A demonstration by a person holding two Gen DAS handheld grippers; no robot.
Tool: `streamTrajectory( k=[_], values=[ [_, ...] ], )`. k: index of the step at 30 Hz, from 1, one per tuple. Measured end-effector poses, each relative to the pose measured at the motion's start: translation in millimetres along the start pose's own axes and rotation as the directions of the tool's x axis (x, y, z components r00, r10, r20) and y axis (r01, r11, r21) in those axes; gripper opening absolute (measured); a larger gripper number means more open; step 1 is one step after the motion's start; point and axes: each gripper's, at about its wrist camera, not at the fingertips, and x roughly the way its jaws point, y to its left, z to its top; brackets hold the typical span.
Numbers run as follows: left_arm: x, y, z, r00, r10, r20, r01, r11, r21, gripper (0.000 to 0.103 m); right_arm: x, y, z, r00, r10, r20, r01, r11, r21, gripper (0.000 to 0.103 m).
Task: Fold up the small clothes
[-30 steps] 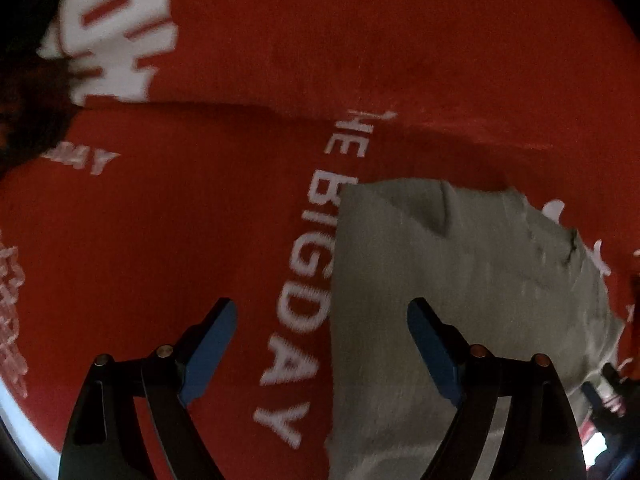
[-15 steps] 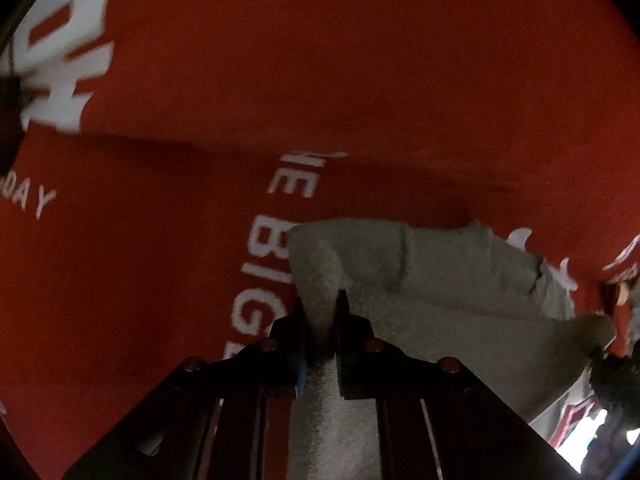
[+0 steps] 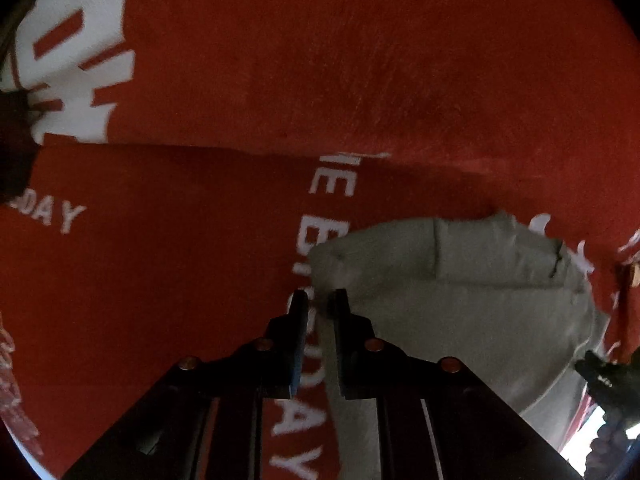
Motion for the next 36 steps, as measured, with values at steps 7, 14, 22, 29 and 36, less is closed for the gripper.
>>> streamTrajectory(
  k=[7, 14, 22, 29, 36],
  values=[
    [-21.7, 12.6, -32.7, 1.000, 0.030, -0.002, -0.030, 0.999, -0.012, 0.013, 48.9, 80.3, -78.1, 0.928, 0.263, -0.264, -0.284, 0.958, -0.041, 0.045],
    [-42.5, 40.4, -63.3, 0.996, 0.084, 0.033, -0.081, 0.993, -0.083, 0.088, 126.6, 150.4, -145.2, 0.843, 0.375, -0.385, -0.384, 0.922, 0.056, 0.045],
    [-55.9, 72.9, -83.7, 0.995, 0.095, 0.036, -0.089, 0.986, -0.144, 0.088, 133.9, 176.0, -153.1, 0.863, 0.390, -0.322, -0.399, 0.916, 0.041, 0.006],
    [-49.0, 68.8, -86.9, 0.994, 0.105, 0.022, -0.102, 0.989, -0.110, 0.088, 157.2, 194.3, -178.1, 0.860, 0.366, -0.356, -0.385, 0.923, 0.020, 0.006],
    [-34.6, 24.5, -80.9, 0.996, 0.087, 0.027, -0.086, 0.996, -0.025, 0.088, 94.1, 161.2, -151.4, 0.922, 0.240, -0.304, -0.280, 0.955, -0.098, 0.051]
  ],
)
